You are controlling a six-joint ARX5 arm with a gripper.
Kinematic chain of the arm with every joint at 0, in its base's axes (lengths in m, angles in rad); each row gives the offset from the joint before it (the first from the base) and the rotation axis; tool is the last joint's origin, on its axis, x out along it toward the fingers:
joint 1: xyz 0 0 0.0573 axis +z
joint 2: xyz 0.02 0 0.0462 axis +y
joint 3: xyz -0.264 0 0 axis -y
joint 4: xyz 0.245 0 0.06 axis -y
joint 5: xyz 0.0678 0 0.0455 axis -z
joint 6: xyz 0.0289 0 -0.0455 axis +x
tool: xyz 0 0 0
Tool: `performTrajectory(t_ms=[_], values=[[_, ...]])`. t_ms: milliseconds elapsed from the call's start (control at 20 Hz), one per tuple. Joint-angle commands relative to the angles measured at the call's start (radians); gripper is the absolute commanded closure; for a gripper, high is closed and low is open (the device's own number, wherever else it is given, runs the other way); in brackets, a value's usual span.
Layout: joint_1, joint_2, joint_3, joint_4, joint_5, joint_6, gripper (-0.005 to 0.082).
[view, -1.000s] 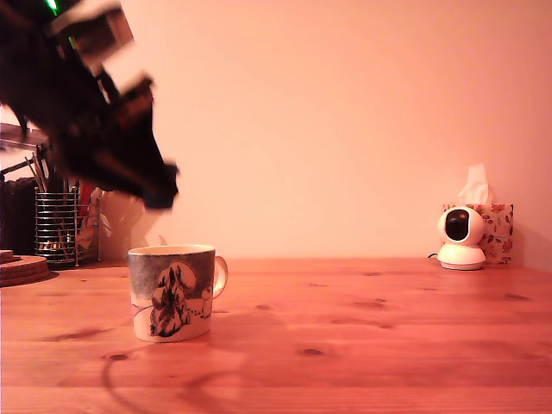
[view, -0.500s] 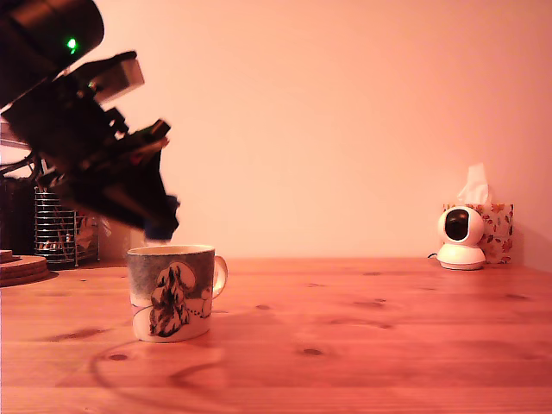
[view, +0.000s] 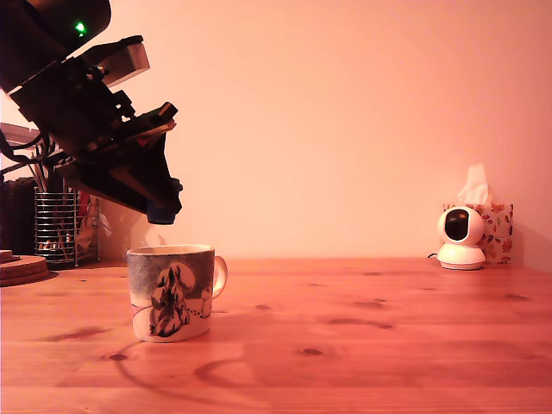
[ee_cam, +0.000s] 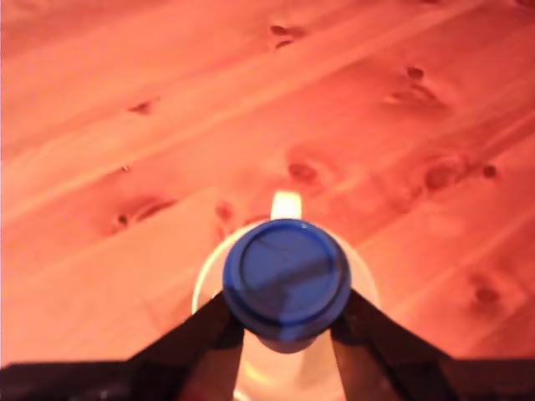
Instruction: Pick up the coffee capsules on the table and drop them inside the coffee cup
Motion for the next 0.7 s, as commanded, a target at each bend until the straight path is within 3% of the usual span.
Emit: performTrajectory(t_ms=[0,250,300,450,650], values=[[0.001,0.018,-0.006,-0.008,-0.002,0.003,0.0559],[0.001,0.018,-0.006,-0.032,-0.002,0.003,0.0549],[0.001,0.018,-0.006,-0.037,-0.002,0.003,0.0517],[-0.001,0.018,-0.006,-0.037,0.001,0.013,0.0171],[-0.001,0.017,-0.006,-0.037,0.001,0.013,0.0165]])
